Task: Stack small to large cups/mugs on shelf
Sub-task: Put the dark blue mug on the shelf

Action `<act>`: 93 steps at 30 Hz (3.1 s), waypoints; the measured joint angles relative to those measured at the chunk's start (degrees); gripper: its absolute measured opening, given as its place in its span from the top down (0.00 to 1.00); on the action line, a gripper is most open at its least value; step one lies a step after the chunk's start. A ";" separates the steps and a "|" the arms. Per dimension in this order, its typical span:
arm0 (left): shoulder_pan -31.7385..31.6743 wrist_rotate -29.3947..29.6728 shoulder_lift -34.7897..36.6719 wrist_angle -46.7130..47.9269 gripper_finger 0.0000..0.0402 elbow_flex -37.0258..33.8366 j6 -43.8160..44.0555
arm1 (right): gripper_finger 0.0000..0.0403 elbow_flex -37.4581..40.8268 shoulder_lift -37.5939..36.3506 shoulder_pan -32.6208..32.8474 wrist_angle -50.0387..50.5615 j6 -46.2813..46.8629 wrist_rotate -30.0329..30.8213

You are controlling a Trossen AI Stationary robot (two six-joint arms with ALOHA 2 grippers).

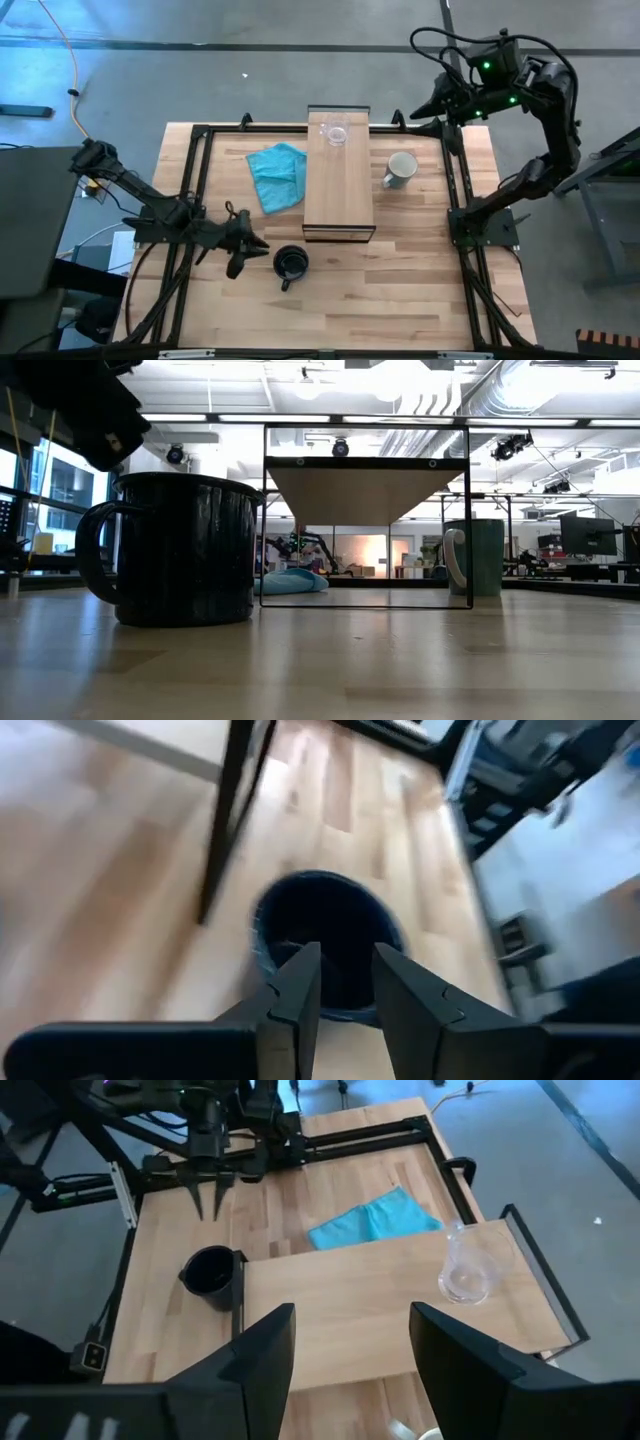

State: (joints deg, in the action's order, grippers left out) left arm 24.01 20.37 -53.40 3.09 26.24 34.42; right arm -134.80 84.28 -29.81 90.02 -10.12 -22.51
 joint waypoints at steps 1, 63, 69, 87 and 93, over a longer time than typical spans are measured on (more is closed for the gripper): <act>0.00 0.80 -0.40 -0.06 0.79 0.00 -2.29 | 0.53 0.01 0.14 0.26 0.00 0.51 0.01; -9.38 -2.17 -10.50 11.21 0.79 13.64 -27.87 | 0.53 98.11 -58.87 20.56 -80.53 17.83 20.49; -9.40 -2.13 -10.50 11.33 0.79 13.64 -26.44 | 0.53 107.59 -58.81 20.56 -91.33 19.99 20.44; -9.40 -5.76 -12.86 14.37 0.79 13.77 -25.30 | 0.53 116.15 -59.12 20.45 -92.38 18.66 28.66; -9.40 -9.25 -18.22 18.61 0.79 17.43 -25.06 | 0.53 116.15 -59.62 20.43 -90.86 19.35 30.22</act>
State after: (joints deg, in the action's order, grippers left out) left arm 14.61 11.12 -71.62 21.70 43.67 9.35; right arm -18.65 24.67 -9.39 -0.84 9.23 7.70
